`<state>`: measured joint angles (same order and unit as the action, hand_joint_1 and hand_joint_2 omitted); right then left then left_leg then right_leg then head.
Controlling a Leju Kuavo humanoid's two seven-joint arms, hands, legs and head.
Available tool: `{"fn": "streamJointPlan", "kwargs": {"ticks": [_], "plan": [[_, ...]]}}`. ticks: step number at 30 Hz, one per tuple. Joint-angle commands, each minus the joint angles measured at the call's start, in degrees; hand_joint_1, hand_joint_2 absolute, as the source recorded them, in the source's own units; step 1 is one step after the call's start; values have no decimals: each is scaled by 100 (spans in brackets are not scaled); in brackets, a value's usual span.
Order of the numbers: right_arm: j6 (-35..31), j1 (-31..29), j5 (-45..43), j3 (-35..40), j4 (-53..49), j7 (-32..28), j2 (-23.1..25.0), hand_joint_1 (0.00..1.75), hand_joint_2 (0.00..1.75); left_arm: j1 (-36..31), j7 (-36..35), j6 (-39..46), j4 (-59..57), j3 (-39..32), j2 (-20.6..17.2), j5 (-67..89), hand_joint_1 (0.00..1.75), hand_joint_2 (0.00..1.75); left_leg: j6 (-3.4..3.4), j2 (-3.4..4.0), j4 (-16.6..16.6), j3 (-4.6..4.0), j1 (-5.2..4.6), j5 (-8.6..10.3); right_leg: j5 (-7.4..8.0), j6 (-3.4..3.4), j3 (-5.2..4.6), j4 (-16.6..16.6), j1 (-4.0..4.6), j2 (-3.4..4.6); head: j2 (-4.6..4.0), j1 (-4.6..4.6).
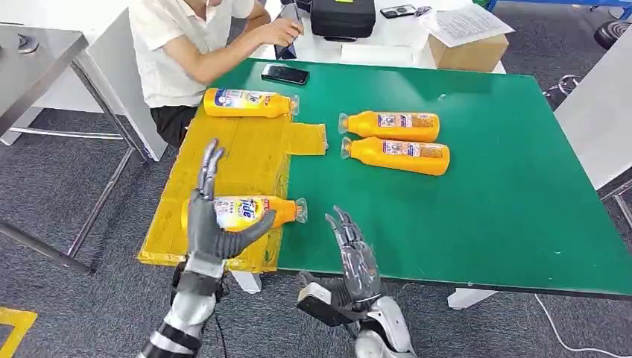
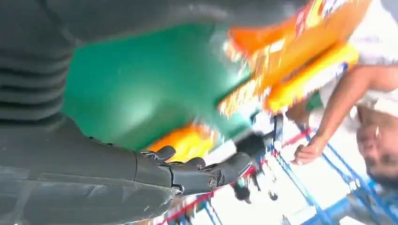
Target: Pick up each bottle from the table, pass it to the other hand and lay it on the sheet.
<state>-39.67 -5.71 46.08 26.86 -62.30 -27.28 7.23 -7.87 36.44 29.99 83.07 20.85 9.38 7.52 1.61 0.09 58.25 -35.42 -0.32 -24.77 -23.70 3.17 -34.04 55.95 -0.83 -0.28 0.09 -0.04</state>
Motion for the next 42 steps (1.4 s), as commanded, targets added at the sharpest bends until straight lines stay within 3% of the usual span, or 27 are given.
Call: {"fn": "streamJointPlan", "kwargs": {"ticks": [1,4,8,11,15,24,34,42], "plan": [[-33,197,782,-1209,-432,123,82,0,175,391,252,121,907,126,89,-369,0,175,-13,-7,1,27,6,-5,-9,-15,27,4,6,-5,0,-2],[-33,87,1796,-1865,-287,893,-309,0,175,692,141,-17,1393,-220,207,-1212,0,175,-8,-2,-3,18,3,2,-1,-11,13,1,3,0,0,-2],[-33,-63,2175,-2502,74,1154,-747,0,175,924,-402,-636,1693,-539,127,-2015,0,175,-9,-5,-6,40,5,1,-5,-13,38,-5,5,-3,0,-2],[7,-491,2481,-2429,966,1927,-1226,0,175,934,-827,-810,1283,-557,121,-2080,0,175,-1,-10,-14,54,2,4,-5,-11,58,-14,2,-6,0,-2],[70,-1165,2883,-2196,1929,2348,-1624,0,175,857,-1036,-887,733,-427,159,-2143,0,175,0,2,-16,46,-10,9,6,-7,49,-14,-10,4,0,-2],[372,-1786,3170,-1951,2631,2733,-1668,0,175,764,-1055,-869,785,-334,195,-2148,0,175,0,2,-6,33,-9,10,5,-6,32,-2,-8,0,0,-4],[372,-1786,3170,-1951,2631,2733,-1668,0,175,764,-1055,-869,785,-334,195,-2148,0,175,2,-2,-5,30,-7,12,6,-5,32,-1,-7,-3,0,-2],[862,-2606,3142,-1721,3701,2556,-1427,0,175,498,-1013,-823,604,-226,201,-2070,0,175,1,8,-3,29,-8,14,10,-6,28,2,-8,6,0,-4]]}}
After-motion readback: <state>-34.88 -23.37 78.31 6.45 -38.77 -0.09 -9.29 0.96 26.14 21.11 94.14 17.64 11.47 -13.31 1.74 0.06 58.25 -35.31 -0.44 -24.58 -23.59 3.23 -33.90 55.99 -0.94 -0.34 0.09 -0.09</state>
